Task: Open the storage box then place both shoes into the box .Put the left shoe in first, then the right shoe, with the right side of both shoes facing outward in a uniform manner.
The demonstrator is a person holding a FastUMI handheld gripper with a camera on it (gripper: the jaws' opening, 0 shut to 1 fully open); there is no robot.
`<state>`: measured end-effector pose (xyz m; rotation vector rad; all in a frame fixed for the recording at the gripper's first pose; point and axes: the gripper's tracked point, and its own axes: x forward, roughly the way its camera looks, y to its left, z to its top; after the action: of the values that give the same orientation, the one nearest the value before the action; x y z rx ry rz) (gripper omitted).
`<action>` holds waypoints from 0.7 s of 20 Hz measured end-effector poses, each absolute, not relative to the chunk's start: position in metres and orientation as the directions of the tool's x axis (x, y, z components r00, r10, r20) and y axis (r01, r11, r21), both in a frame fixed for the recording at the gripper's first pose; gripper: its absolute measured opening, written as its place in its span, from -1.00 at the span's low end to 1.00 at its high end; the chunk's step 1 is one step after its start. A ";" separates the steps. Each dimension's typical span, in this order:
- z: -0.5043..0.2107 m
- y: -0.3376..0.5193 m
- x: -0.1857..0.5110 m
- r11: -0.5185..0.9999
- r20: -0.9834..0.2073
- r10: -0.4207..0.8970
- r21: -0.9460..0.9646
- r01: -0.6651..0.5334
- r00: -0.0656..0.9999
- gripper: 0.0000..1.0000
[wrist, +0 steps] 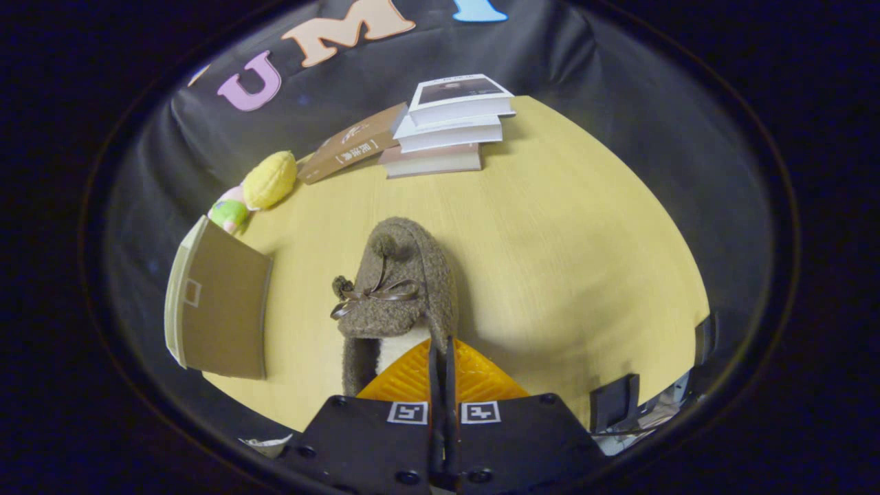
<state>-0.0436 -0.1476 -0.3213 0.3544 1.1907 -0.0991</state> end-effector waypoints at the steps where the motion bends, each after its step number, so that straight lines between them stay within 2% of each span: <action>1: -0.315 -0.143 -0.043 0.938 -0.918 0.113 0.225 0.265 0.380 -0.92; 14: -0.222 -0.023 0.000 0.914 -0.849 0.186 0.334 0.229 0.494 -0.92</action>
<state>0.0002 -0.0228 -0.2222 0.4366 1.0629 -0.0272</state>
